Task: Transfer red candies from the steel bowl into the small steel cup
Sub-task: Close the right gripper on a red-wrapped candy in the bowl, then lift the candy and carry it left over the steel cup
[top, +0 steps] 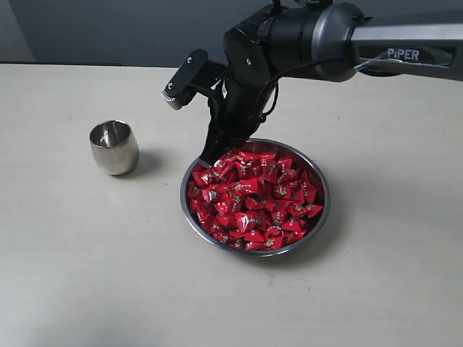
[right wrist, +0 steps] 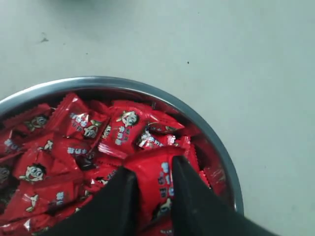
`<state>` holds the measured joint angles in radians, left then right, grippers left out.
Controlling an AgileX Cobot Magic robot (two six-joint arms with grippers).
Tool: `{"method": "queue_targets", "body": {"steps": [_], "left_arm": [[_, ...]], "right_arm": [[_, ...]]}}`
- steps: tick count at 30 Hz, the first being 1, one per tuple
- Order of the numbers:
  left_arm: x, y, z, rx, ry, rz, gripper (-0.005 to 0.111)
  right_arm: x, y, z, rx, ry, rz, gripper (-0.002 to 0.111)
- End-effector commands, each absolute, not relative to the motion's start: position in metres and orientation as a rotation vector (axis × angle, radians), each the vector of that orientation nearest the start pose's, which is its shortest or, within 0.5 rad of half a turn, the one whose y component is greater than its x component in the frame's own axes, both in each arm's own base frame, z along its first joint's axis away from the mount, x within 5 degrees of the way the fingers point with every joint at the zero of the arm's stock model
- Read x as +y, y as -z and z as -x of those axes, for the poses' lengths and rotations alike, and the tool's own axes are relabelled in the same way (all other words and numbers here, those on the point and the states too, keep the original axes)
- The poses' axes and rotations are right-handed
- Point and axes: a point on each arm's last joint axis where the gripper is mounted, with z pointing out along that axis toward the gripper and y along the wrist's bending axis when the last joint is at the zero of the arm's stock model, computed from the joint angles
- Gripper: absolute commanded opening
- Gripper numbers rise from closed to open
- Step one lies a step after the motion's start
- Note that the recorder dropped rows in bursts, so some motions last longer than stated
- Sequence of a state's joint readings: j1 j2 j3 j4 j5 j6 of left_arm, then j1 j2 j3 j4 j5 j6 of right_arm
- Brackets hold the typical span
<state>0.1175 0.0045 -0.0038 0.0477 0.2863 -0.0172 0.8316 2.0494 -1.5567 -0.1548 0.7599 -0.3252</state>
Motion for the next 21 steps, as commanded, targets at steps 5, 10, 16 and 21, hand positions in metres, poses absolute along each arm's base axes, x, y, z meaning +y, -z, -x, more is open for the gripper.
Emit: {"method": "queue_targets", "body": {"steps": [5, 10, 16, 21], "left_arm": [[0.008, -0.187, -0.054, 1.767, -0.114, 0.092, 0.0], [0.008, -0.187, -0.054, 1.767, -0.114, 0.092, 0.0], [0.008, -0.187, -0.054, 1.767, -0.114, 0.092, 0.0], [0.008, -0.187, -0.054, 1.767, -0.114, 0.092, 0.0]], "right_arm": [[0.316, -0.2, -0.305, 2.21, 0.032, 1.566, 0.0], [0.317, -0.2, -0.304, 2.225, 0.003, 1.546, -0.001], [0.323, -0.2, -0.301, 2.258, -0.104, 1.479, -0.001], [0.33, -0.202, -0.299, 2.279, -0.241, 1.383, -0.001]]}}
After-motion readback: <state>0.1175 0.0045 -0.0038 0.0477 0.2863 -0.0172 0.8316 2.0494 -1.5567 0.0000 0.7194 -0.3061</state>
